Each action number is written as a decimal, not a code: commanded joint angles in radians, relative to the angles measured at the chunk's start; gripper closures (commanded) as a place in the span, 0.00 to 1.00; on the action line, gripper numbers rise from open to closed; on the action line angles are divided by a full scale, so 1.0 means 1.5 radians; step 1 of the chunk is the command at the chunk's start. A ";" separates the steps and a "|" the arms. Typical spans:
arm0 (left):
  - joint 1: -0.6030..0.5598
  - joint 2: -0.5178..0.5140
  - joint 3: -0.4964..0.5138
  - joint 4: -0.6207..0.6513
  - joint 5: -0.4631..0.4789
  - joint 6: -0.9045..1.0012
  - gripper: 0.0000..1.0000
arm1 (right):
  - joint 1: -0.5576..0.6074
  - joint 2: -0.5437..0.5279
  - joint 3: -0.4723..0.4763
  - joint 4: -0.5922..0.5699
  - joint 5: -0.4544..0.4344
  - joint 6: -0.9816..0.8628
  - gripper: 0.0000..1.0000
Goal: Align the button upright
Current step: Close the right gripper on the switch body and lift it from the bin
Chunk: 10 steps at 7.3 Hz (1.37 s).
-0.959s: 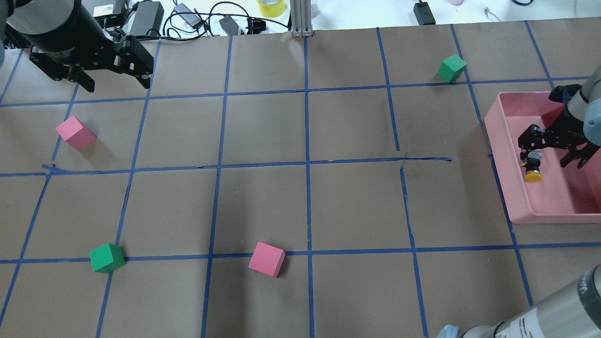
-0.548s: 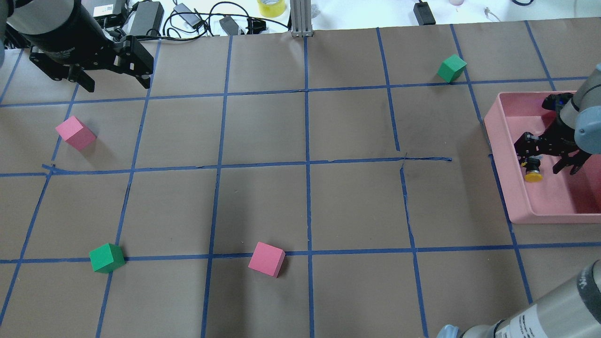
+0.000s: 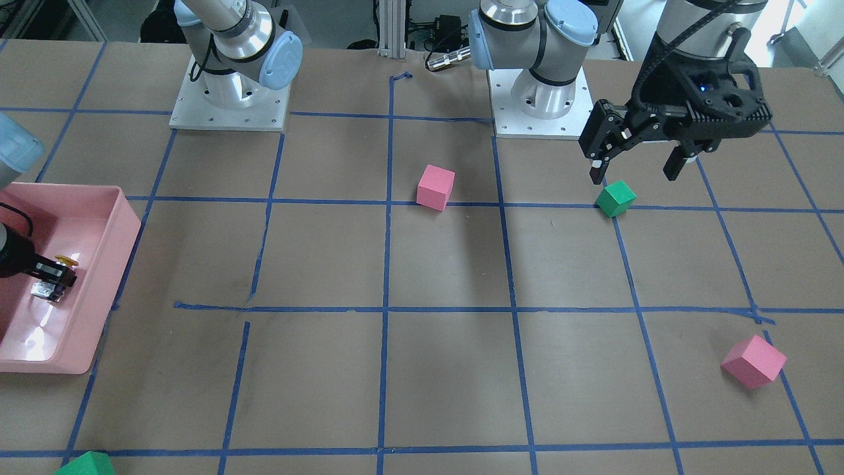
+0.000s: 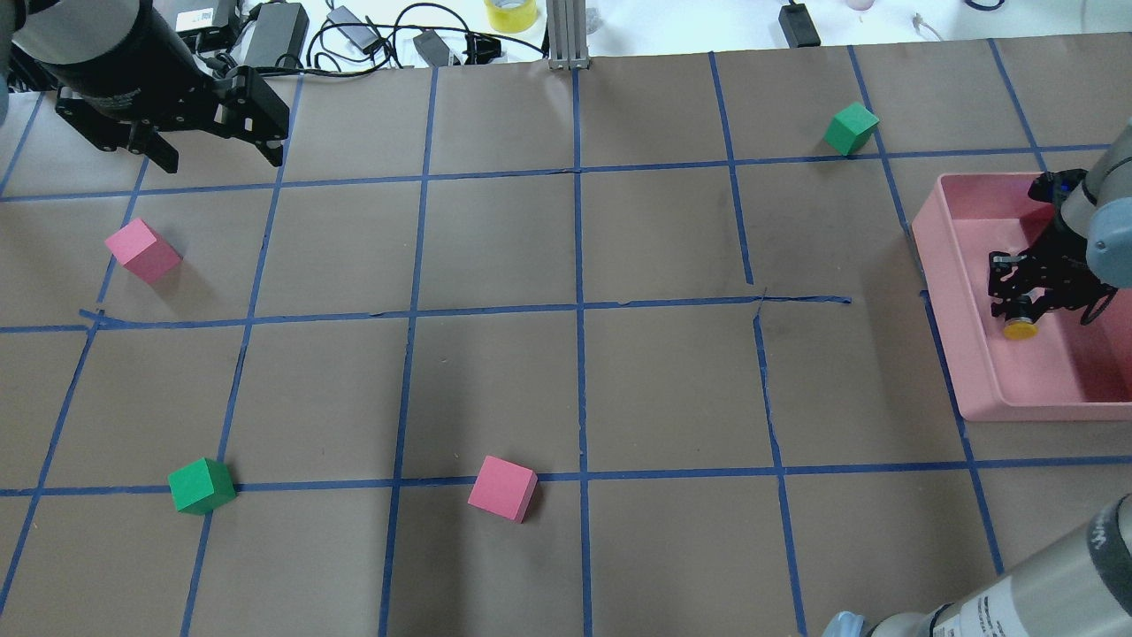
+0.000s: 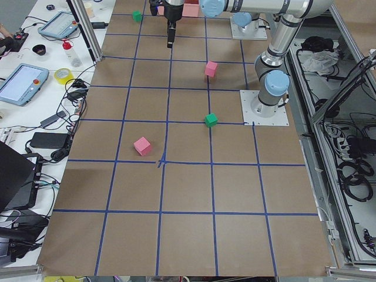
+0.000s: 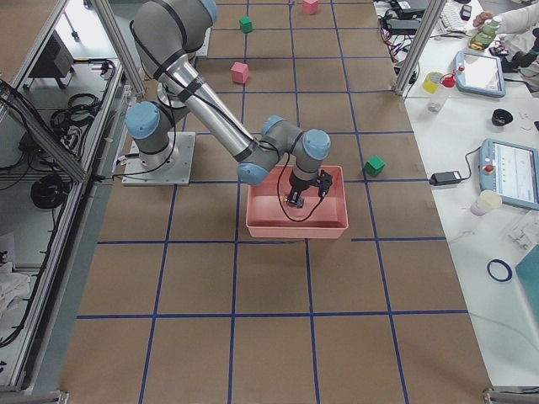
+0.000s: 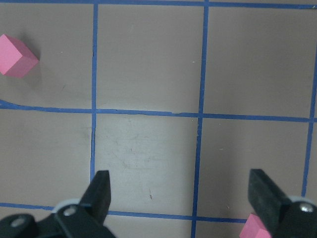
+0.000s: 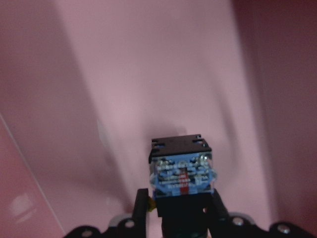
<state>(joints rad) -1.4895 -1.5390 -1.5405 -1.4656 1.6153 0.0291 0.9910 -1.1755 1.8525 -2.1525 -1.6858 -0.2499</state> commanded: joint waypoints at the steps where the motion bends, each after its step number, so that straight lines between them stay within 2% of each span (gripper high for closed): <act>1: 0.000 0.000 0.000 -0.001 0.000 0.000 0.00 | 0.000 -0.050 -0.004 0.049 -0.012 0.001 1.00; 2: 0.000 0.000 0.000 0.000 0.000 0.000 0.00 | 0.002 -0.084 -0.008 0.063 -0.011 0.000 1.00; 3: 0.000 0.000 0.000 -0.001 0.000 0.000 0.00 | 0.007 -0.111 -0.024 0.110 -0.007 -0.003 1.00; 5: 0.001 -0.001 0.000 -0.001 0.000 -0.001 0.00 | 0.039 -0.127 -0.102 0.202 0.011 -0.048 1.00; 7: 0.001 -0.001 0.000 -0.001 0.000 -0.001 0.00 | 0.167 -0.128 -0.179 0.244 0.005 -0.056 1.00; 9: 0.001 -0.001 0.001 -0.001 0.000 -0.003 0.00 | 0.341 -0.109 -0.207 0.255 -0.002 -0.044 1.00; 10: 0.001 -0.001 0.001 -0.001 0.000 -0.002 0.00 | 0.398 -0.086 -0.222 0.250 0.006 -0.028 1.00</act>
<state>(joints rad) -1.4880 -1.5401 -1.5389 -1.4665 1.6152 0.0253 1.4572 -1.3399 1.5479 -1.7750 -1.6836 -0.3147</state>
